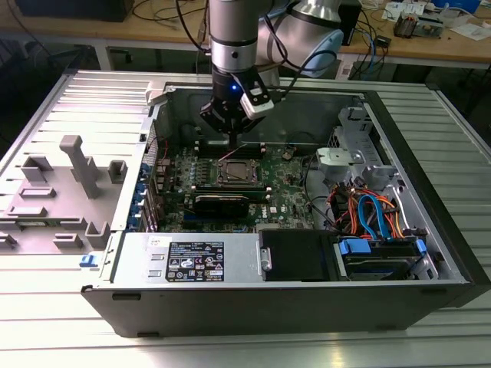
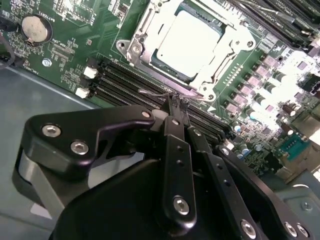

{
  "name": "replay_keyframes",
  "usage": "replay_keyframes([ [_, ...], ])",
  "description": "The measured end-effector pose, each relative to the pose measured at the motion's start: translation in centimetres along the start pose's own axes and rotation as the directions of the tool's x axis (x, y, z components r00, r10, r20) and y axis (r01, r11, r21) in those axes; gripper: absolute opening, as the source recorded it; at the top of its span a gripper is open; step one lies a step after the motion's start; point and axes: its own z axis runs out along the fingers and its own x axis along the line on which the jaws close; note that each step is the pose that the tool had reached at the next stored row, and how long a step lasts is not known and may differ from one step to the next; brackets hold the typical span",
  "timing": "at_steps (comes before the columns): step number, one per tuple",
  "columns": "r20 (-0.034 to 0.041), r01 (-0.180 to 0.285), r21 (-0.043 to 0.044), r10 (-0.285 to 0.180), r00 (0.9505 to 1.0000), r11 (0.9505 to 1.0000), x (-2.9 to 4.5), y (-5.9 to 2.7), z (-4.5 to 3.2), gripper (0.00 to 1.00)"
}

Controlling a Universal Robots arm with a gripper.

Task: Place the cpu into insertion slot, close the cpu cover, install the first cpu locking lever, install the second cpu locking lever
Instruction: 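Install the first cpu locking lever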

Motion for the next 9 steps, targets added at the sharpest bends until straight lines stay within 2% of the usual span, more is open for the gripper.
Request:
replay_keyframes([
  [9, -0.0001, 0.000, 0.0027, 0.000, 1.0000, 1.0000, -0.73, 0.24, 0.36, 0.11],
])
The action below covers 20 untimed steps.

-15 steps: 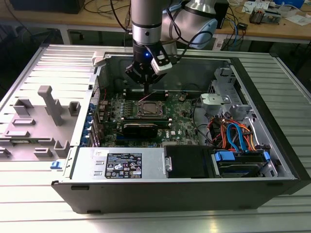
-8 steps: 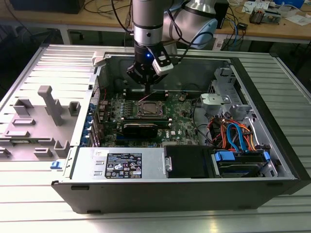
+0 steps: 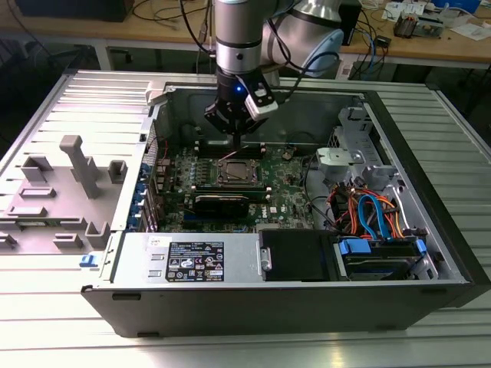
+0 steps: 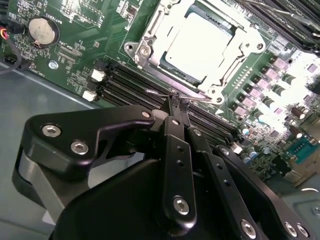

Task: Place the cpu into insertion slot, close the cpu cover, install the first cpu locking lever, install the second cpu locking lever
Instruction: 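Install the first cpu locking lever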

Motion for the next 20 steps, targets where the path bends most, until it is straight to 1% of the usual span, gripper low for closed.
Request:
replay_keyframes([
  [2, -0.0001, 0.000, 0.0053, 0.000, 1.0000, 1.0000, -0.29, 0.00, 0.12, 0.11],
  [5, -0.0001, 0.000, 0.0099, 0.000, 1.0000, 1.0000, -0.64, 0.00, 0.28, 0.11],
  [10, -0.0002, 0.000, 0.0145, 0.000, 1.0000, 0.9999, -1.01, 0.03, 0.58, 0.11],
  [15, -0.0011, 0.001, 0.0212, -0.001, 1.0000, 0.9998, -1.56, 0.05, 1.10, 0.11],
  [20, -0.0021, 0.001, 0.0251, -0.001, 1.0000, 0.9997, -1.82, 0.01, 1.36, 0.11],
])
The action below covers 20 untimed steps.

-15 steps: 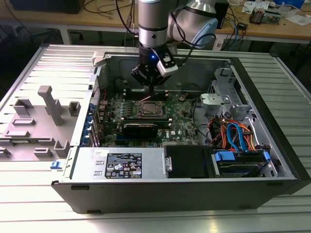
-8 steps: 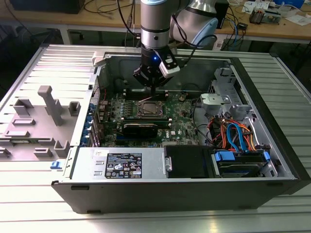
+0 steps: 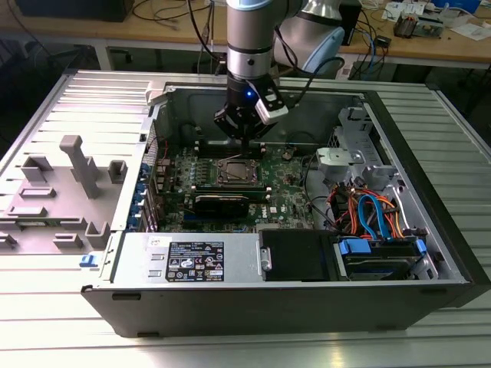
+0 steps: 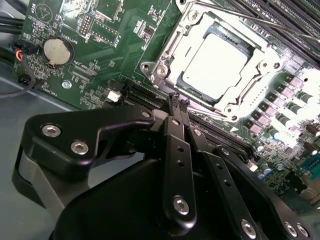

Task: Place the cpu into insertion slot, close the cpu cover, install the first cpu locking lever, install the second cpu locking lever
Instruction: 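Install the first cpu locking lever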

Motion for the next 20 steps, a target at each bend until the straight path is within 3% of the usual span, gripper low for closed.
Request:
replay_keyframes([
  [4, 0.0009, 0.000, -0.0011, 0.000, 1.0000, 1.0000, -0.02, 0.01, -0.21, 0.11],
  [8, 0.0022, 0.000, -0.0028, 0.000, 1.0000, 1.0000, -0.10, -0.02, -1.57, 0.11],
  [15, 0.0021, 0.000, -0.0027, 0.000, 1.0000, 1.0000, -0.09, -0.84, -1.52, 0.11],
  [20, 0.0021, 0.000, -0.0027, 0.000, 1.0000, 1.0000, -0.09, -0.93, -1.40, 0.11],
])
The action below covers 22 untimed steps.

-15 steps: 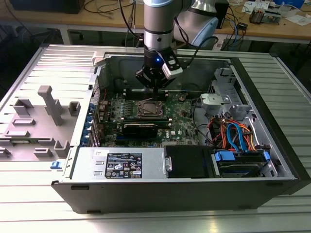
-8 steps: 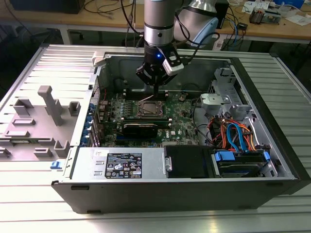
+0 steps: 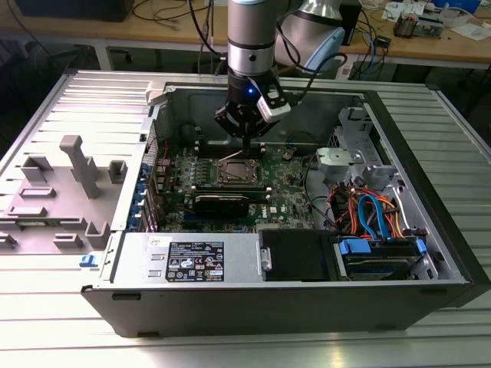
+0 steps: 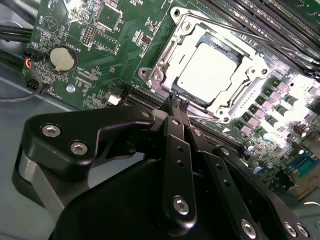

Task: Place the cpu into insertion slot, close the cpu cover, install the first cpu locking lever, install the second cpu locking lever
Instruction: 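Install the first cpu locking lever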

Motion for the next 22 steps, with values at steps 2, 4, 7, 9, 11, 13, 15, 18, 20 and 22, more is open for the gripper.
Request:
replay_keyframes([
  [2, 0.0000, 0.000, 0.0000, 0.000, 1.0000, 1.0000, -0.01, 0.01, 0.08, 0.11],
  [4, -0.0001, 0.000, 0.0000, 0.000, 1.0000, 1.0000, -0.02, 0.01, 0.21, 0.11],
  [7, 0.0006, 0.000, -0.0062, 0.000, 1.0000, 1.0000, 1.15, 0.05, 0.22, 0.11],
  [9, 0.0008, 0.002, -0.0074, -0.002, 1.0000, 1.0000, 1.04, 0.78, 0.83, 0.11],
  [11, 0.0006, 0.002, -0.0071, -0.002, 1.0000, 1.0000, 0.76, 0.78, 0.96, 0.11],
  [13, 0.0007, 0.002, -0.0072, -0.002, 1.0000, 1.0000, 0.50, 0.78, 1.05, 0.11],
  [15, 0.0008, 0.002, -0.0073, -0.002, 1.0000, 1.0000, 0.27, 0.79, 1.18, 0.11],
  [18, -0.0003, 0.002, -0.0057, -0.002, 1.0000, 1.0000, 0.20, 0.77, 1.38, 0.11],
  [20, -0.0008, 0.002, -0.0045, -0.002, 1.0000, 1.0000, 0.19, 0.71, 1.48, 0.11],
  [22, -0.0024, 0.002, -0.0026, -0.002, 1.0000, 1.0000, 0.20, 0.64, 1.58, 0.11],
])
